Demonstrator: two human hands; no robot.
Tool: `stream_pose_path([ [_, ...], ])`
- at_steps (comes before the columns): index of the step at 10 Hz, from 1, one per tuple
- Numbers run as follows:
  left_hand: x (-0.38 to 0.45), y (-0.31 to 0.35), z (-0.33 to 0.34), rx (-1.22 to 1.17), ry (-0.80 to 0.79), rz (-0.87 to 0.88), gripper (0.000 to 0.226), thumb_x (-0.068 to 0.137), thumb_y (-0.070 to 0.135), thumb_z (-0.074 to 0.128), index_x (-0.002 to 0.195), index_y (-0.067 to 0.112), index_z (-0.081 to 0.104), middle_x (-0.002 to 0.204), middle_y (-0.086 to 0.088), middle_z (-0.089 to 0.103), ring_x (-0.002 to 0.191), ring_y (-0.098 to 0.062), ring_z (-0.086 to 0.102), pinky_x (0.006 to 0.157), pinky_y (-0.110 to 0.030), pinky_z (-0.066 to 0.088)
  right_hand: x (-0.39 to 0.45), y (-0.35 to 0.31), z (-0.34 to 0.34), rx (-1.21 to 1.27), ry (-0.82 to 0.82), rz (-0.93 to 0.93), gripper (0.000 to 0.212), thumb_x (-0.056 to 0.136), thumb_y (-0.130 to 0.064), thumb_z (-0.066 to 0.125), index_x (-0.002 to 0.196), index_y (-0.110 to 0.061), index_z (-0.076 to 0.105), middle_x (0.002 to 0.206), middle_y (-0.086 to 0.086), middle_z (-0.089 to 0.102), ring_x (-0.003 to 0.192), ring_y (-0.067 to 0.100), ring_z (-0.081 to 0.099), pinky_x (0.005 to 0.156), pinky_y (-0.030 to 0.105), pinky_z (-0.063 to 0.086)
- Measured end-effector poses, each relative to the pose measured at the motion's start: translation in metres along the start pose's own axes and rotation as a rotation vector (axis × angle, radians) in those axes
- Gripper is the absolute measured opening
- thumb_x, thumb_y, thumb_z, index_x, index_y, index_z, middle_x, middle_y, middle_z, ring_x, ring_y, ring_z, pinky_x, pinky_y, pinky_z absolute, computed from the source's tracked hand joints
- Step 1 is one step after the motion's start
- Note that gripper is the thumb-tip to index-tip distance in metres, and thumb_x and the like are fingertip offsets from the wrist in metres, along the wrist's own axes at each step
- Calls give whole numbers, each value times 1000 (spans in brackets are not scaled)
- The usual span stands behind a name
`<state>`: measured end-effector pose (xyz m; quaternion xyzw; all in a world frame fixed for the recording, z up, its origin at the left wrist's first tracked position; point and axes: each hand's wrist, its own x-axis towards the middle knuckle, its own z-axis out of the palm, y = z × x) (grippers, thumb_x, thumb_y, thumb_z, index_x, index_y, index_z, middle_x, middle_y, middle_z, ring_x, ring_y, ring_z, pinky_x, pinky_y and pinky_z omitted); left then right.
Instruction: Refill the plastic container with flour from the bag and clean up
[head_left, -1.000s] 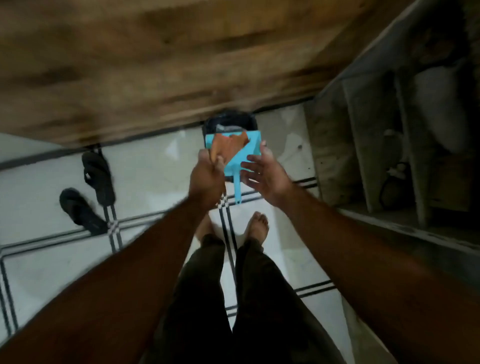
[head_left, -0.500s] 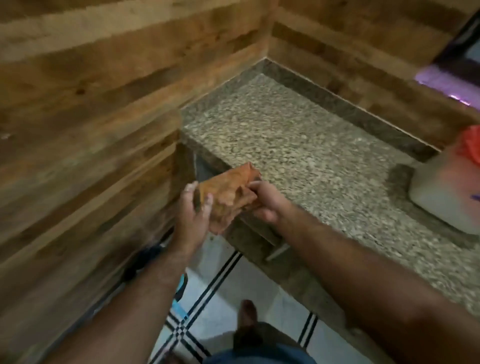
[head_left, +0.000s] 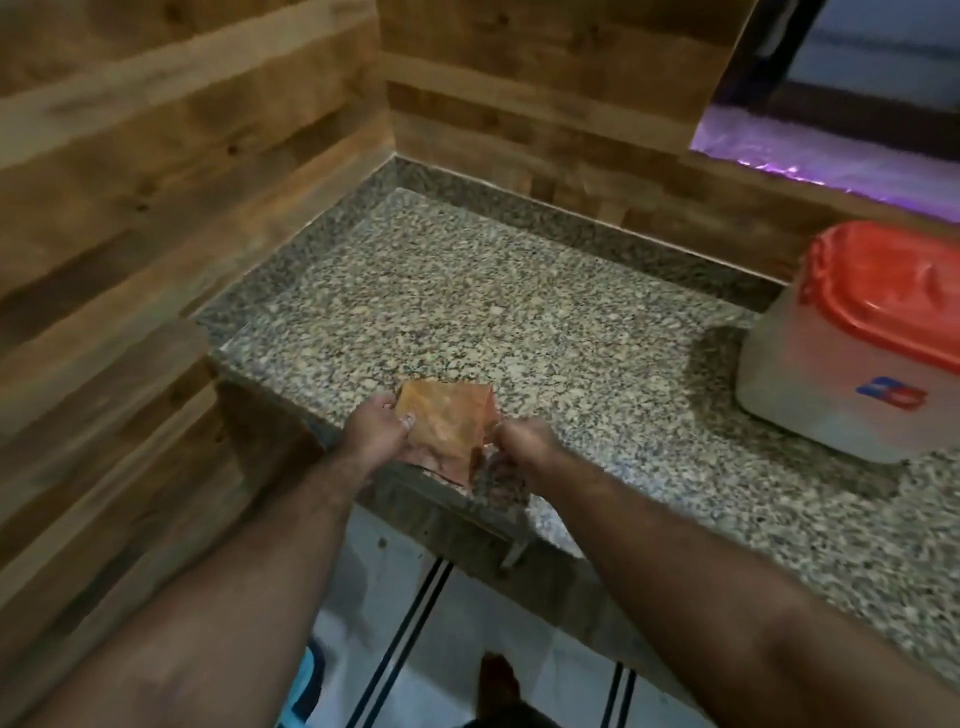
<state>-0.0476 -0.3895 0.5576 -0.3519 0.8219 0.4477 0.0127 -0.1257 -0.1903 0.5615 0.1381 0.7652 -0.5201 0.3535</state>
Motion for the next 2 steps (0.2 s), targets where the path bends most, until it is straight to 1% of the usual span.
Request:
stream_pose_path([
  [1,8,5,4,77,33,26,56,104,18,68,156,11,50,143,-14,69,130,-34,65,106,-37,50,7,9,-19,-173,44,-56,14,95,-19,67,102,-8,68,96,11,72,81,24,69,56,29,54],
  [2,3,8,12,230,0,120,51,104,22,66,153,16,53,138,-12,71,128,-35,67,106,-40,52,2,18,-32,-219,-8,-94,10,98,-17,63,107,-13,66,105,11,71,90,24,70,63,35,59],
])
